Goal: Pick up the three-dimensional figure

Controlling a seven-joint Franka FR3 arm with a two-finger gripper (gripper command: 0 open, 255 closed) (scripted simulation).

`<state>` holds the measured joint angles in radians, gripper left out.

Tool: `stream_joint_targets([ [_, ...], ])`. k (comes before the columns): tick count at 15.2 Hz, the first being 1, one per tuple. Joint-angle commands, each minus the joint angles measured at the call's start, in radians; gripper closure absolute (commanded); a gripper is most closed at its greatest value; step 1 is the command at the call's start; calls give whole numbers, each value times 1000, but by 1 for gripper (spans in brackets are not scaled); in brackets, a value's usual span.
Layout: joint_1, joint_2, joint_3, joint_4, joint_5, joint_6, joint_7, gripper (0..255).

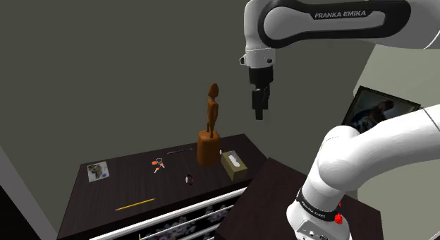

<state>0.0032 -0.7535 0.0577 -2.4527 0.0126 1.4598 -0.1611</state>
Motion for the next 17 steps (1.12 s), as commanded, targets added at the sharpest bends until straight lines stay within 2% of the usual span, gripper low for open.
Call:
stream_joint_targets([
  [1,0,0,0,0,0,0,0,0],
  [9,-66,330,-6,173,-2,150,109,0],
  [17,-117,643,-33,413,-7,217,208,0],
])
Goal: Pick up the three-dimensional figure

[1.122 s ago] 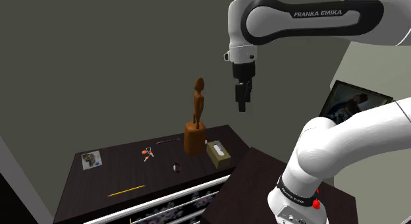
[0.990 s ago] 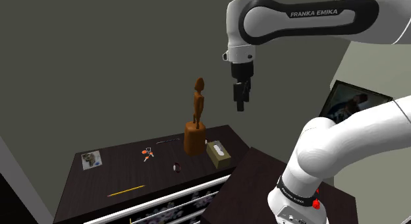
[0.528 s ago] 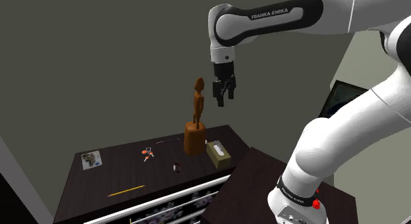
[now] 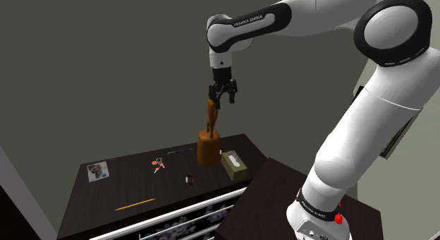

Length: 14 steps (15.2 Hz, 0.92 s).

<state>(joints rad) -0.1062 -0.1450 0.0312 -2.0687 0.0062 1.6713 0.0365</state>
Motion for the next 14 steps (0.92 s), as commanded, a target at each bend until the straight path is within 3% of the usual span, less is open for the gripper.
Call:
stream_joint_targets([
  [1,-13,72,-11,64,-1,8,21,0],
  [14,-89,576,-83,631,33,-60,145,0],
])
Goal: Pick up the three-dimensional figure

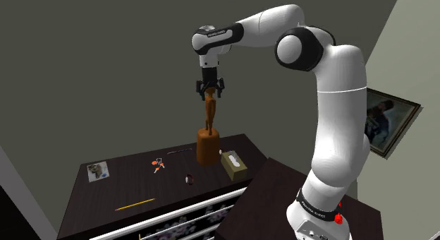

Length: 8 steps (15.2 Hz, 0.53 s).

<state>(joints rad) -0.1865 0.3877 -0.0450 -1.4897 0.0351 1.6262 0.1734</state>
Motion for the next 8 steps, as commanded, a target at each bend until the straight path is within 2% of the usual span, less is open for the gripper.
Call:
stream_joint_targets([
  [1,-17,86,-12,109,10,-30,16,0],
  [3,-35,177,-22,236,21,-66,34,0],
  [8,-35,190,-22,201,22,-18,34,0],
])
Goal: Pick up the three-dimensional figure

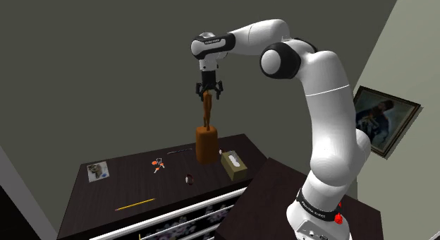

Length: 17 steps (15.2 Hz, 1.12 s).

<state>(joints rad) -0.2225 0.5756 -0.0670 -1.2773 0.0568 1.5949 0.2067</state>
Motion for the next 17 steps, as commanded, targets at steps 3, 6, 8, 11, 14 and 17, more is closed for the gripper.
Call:
stream_joint_targets([
  [3,1,10,0,-47,1,56,-1,0],
  [6,1,10,1,-49,1,58,-1,255],
  [8,2,11,1,-48,1,58,0,255],
  [11,1,11,1,-47,1,57,0,255],
  [14,1,13,1,-44,1,56,0,255],
  [17,1,5,0,-28,1,32,0,255],
])
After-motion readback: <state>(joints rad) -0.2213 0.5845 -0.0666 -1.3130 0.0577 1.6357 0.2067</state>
